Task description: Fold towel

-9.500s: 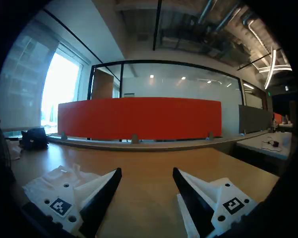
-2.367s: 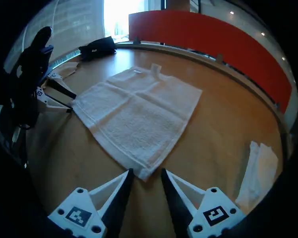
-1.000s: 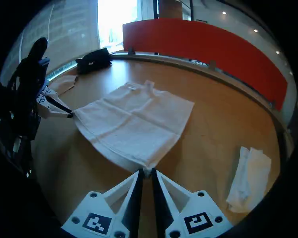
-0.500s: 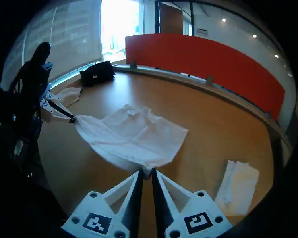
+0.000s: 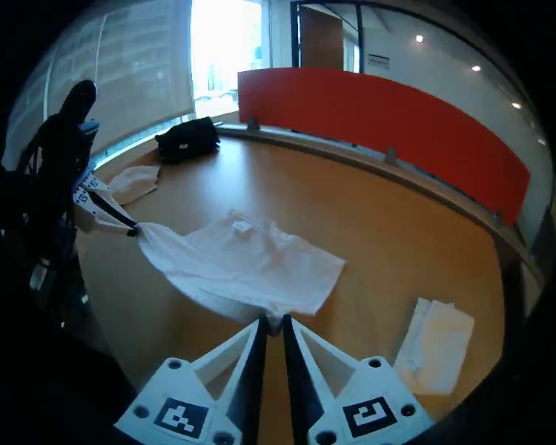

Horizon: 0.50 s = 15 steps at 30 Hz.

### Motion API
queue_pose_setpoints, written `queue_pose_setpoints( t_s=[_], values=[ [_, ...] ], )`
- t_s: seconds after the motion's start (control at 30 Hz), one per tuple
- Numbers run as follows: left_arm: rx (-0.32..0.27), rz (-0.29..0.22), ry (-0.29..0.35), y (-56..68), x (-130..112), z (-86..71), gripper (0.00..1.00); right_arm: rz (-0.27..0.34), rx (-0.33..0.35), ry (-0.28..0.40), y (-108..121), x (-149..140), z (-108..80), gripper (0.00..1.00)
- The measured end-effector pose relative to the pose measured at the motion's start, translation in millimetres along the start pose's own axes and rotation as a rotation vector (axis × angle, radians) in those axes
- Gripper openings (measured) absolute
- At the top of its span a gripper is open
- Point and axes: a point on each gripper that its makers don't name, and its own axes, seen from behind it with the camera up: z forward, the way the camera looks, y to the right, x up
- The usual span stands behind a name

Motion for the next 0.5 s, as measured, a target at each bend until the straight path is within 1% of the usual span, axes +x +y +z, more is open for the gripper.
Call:
queue_pose_setpoints(
  t_s=[0.1, 0.3, 0.5],
  values=[
    [-0.002, -0.008, -0.003, 2.3, -1.2, -5.2, 0.1, -0.001, 0.007, -0.002, -1.9, 0.7, -3.6, 0.16],
    [0.001, -0.022, 0.004, 2.1, 1.3, -14.5, 0.1, -0.017, 0.017, -0.004, -5.5, 3.1, -9.0, 0.16],
    [0.003, -0.028, 0.001, 0.5, 2.3, -14.2, 0.1, -0.002, 0.021, -0.005, -6.7, 4.2, -9.0, 0.16]
  ],
)
